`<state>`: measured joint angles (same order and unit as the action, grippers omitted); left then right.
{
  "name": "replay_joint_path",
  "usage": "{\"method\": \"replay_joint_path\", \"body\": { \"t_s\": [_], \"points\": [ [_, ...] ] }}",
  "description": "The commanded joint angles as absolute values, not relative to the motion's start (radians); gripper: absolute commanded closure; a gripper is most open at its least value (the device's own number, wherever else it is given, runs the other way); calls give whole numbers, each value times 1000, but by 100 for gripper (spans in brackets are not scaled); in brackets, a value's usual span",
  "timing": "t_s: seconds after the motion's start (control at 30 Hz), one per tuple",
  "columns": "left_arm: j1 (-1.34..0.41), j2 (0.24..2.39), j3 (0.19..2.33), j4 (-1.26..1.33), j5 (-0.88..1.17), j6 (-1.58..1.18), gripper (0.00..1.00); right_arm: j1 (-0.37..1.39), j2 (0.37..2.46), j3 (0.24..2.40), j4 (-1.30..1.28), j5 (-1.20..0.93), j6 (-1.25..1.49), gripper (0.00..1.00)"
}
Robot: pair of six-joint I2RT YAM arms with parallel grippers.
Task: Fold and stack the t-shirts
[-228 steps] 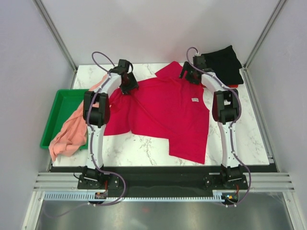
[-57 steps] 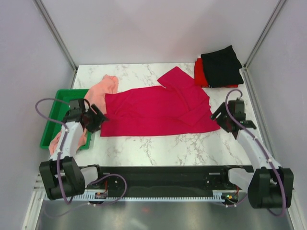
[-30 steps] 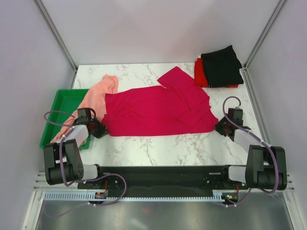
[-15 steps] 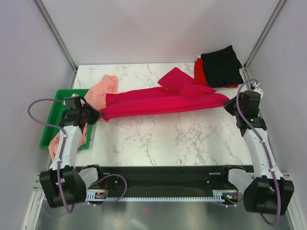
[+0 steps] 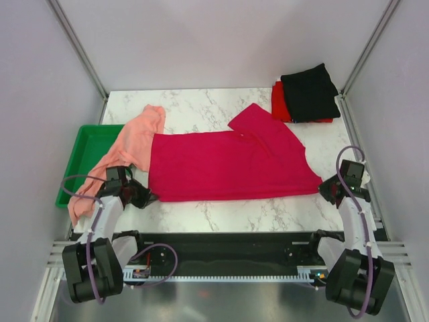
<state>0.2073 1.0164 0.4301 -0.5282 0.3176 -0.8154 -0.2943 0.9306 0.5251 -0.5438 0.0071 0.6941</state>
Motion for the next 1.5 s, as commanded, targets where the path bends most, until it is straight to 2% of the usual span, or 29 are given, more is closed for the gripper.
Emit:
{"method": "replay_joint_path", "body": {
  "t_s": [0.0, 0.13, 0.17, 0.23, 0.27, 0.3, 0.33, 0.37, 0.43, 0.57, 0.67, 0.7, 0.77, 0.8, 0.83, 0.9, 1.03, 1.1, 1.23, 1.47],
  "points": [
    [213, 970, 410, -499, 366, -880, 98, -383, 902, 491, -601, 15, 748, 100],
    [213, 951, 396, -505, 394, -911, 98, -422, 888, 401, -600, -75, 840, 99],
    [213, 931, 394, -508, 399, -917, 98, -420, 881, 365, -595, -96, 857, 95],
    [213, 902, 399, -526, 399, -934, 86, -422, 856, 344, -565, -142, 885, 87],
    [213, 869, 408, -531, 396, -939, 78, -420, 848, 353, -566, -143, 884, 51],
    [212, 848, 420, -560, 391, -942, 61, -422, 839, 365, -571, -141, 882, 30],
    [212, 833, 434, -572, 387, -940, 34, -422, 828, 385, -580, -135, 864, 16],
    [213, 818, 466, -592, 384, -940, 27, -420, 827, 447, -610, -117, 847, 2],
    [213, 798, 511, -642, 379, -918, 16, -420, 818, 512, -618, -104, 824, 2],
    [215, 793, 636, -718, 348, -813, 15, -402, 833, 690, -516, -161, 802, 2],
    [215, 804, 678, -718, 348, -730, 17, -241, 943, 831, -405, -123, 773, 2],
    [215, 814, 690, -718, 350, -674, 20, -101, 1054, 891, -413, -70, 755, 2],
    [215, 848, 731, -727, 348, -626, 23, 32, 1188, 1086, -437, -6, 709, 2],
    [215, 859, 747, -735, 363, -571, 26, 125, 1326, 1153, -442, 58, 666, 2],
    [215, 879, 768, -747, 362, -548, 30, 161, 1397, 1219, -445, 72, 635, 2],
    [215, 887, 833, -776, 336, -476, 30, 228, 1609, 1430, -478, 125, 551, 2],
    [164, 885, 851, -773, 213, -454, 27, 259, 1935, 1753, -474, 115, 422, 3],
    [161, 890, 825, -749, 276, -442, 28, 261, 2100, 1923, -480, 136, 387, 5],
    [150, 885, 833, -746, 250, -443, 27, 262, 2317, 2153, -488, 193, 325, 9],
    [112, 838, 818, -730, 186, -460, 25, 268, 2620, 2508, -463, 271, 209, 10]
  ]
}}
